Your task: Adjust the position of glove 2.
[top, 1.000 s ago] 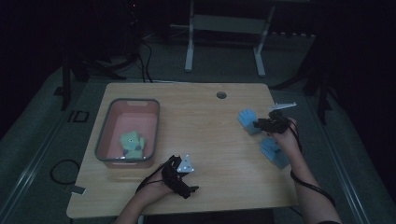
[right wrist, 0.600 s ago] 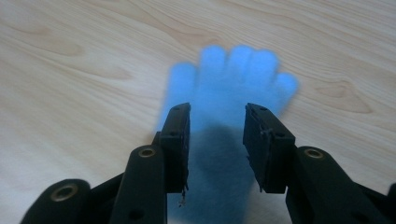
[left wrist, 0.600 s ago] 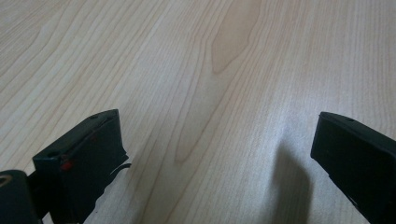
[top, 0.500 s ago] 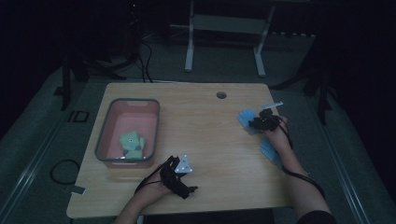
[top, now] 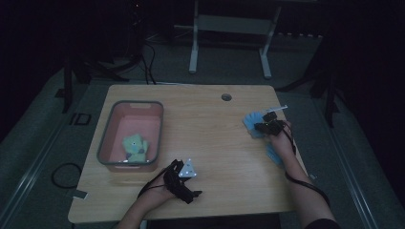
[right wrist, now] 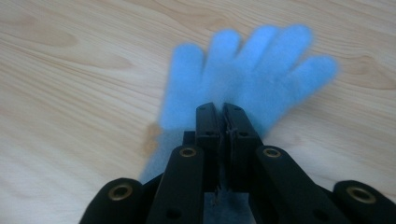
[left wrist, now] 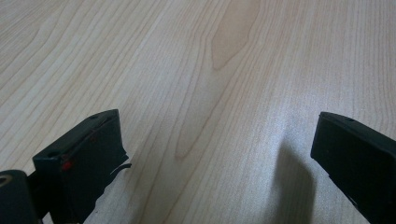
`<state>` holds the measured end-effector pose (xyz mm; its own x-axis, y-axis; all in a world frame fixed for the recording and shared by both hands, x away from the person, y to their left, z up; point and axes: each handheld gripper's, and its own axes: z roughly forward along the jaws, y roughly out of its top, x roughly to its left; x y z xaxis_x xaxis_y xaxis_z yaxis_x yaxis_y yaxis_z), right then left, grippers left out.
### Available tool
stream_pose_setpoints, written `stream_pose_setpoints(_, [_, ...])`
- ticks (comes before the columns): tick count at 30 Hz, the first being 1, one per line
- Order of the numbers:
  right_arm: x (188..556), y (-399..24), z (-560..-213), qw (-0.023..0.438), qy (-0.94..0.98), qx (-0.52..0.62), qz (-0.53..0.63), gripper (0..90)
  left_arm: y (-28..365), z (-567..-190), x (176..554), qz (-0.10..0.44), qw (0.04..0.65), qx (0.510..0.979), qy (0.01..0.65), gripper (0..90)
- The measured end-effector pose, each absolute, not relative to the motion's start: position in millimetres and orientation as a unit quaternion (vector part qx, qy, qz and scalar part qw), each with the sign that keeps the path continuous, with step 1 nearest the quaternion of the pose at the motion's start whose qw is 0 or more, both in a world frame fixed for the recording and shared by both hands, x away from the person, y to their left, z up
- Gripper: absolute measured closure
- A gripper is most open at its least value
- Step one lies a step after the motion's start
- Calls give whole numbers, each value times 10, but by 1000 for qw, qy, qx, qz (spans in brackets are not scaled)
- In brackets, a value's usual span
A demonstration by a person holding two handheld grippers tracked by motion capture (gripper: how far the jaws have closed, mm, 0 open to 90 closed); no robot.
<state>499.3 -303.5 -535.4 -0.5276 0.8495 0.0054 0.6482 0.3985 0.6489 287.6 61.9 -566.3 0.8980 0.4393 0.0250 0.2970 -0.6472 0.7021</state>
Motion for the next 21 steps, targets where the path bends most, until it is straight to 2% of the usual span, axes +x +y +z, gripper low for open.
stream_pose_setpoints(8, [4717,-2833,-5088,152,810,455,339,866,617,-5666,2875,98,366,903,204,28])
stream_pose_setpoints(21, [4041,-2404,-4759,155,795,450,376,866,631,-5659,2885,100,370,900,207,28])
